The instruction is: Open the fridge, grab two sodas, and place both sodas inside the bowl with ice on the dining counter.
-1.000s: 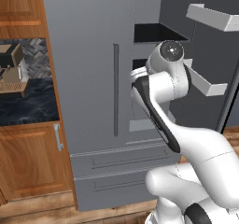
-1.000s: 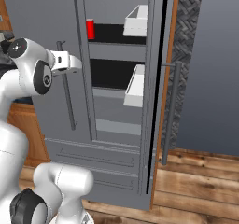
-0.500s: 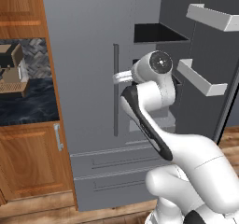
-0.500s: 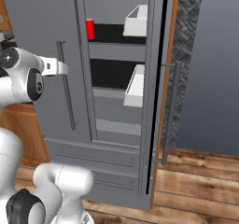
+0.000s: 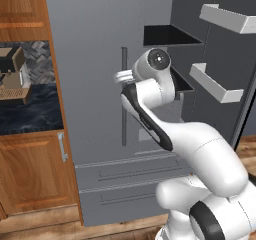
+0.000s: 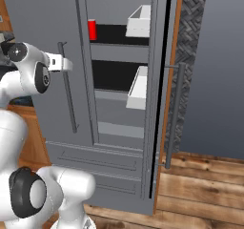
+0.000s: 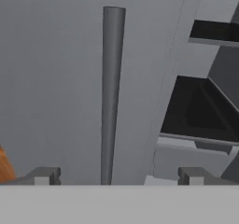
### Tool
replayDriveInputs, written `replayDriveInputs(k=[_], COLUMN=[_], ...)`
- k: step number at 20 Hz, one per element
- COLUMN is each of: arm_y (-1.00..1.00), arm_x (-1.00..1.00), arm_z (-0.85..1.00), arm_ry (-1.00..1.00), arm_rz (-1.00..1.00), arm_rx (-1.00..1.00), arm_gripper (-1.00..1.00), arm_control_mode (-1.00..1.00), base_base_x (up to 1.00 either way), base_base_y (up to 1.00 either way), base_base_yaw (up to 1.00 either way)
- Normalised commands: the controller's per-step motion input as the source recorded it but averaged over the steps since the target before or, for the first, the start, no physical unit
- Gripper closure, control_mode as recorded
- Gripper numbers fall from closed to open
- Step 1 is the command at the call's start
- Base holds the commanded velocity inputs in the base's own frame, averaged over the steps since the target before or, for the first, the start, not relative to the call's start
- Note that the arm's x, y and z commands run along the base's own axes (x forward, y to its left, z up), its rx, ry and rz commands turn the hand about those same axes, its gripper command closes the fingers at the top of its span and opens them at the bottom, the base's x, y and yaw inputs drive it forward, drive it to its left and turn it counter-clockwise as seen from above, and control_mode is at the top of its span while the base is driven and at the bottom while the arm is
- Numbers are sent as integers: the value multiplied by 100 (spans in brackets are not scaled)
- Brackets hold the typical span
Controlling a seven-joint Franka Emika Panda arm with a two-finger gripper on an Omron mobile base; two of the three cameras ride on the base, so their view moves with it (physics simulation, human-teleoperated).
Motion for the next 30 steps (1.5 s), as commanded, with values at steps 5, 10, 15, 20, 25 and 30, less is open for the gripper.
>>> replayDriveInputs(k=[5, 10, 15, 20, 25, 30], arm_y=[1, 19, 17, 0, 0, 0], arm_x=[44, 36, 27, 28, 28, 23], arm_z=[0, -1, -4, 0, -1, -7], arm_ry=[3, 1, 0, 0, 0, 0], arm_rz=[0, 0, 0, 0, 0, 0], arm_rx=[0, 2, 6, 9, 8, 6], arm_gripper=[-100, -100, -100, -100, -100, -100], arm_control_mode=[-100, -100, -100, -100, -100, -100], base_base_x=[0, 0, 0, 0, 0, 0], base_base_y=[0, 0, 0, 0, 0, 0], base_base_yaw=[0, 0, 0, 0, 0, 0])
